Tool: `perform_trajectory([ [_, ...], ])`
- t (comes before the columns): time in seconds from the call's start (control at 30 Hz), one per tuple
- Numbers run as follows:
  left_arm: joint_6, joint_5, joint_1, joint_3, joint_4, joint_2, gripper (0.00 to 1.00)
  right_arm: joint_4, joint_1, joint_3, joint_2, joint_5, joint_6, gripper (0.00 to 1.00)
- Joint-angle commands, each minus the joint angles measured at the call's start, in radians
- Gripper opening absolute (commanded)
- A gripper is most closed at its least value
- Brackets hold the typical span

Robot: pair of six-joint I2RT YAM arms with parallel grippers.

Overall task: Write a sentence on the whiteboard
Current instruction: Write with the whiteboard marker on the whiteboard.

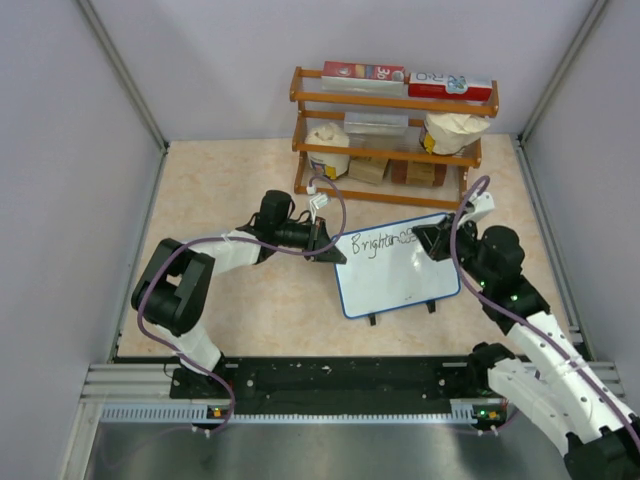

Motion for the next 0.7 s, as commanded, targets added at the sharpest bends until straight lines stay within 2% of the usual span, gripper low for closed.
perform_trajectory([
  [0.0,0.143,-0.180,-0.011,-0.029,-0.064,0.013,0.00,-0.003,0.111,0.057,-0.009,0.129,-0.064,0.00],
  [0.2,0.143,-0.178,-0.012,-0.028,-0.065,0.015,0.00,0.038,0.145,0.034,-0.013,0.152,-0.070,0.00],
  [0.43,0.143,-0.180,-0.012,-0.023,-0.068,0.024,0.00,0.117,0.286,0.005,0.032,0.173,-0.093,0.00],
  [0.53,0.146,-0.182,-0.012,-0.025,-0.070,0.021,0.00,0.121,0.306,-0.002,0.050,0.183,-0.103,0.00],
  [0.63,0.143,-0.175,-0.011,-0.020,-0.070,0.027,0.00,0.102,0.308,-0.009,0.040,0.286,-0.090,0.00],
  [0.67,0.144,-0.177,-0.012,-0.022,-0.071,0.027,0.00,0.095,0.308,-0.012,0.020,0.373,-0.083,0.00],
])
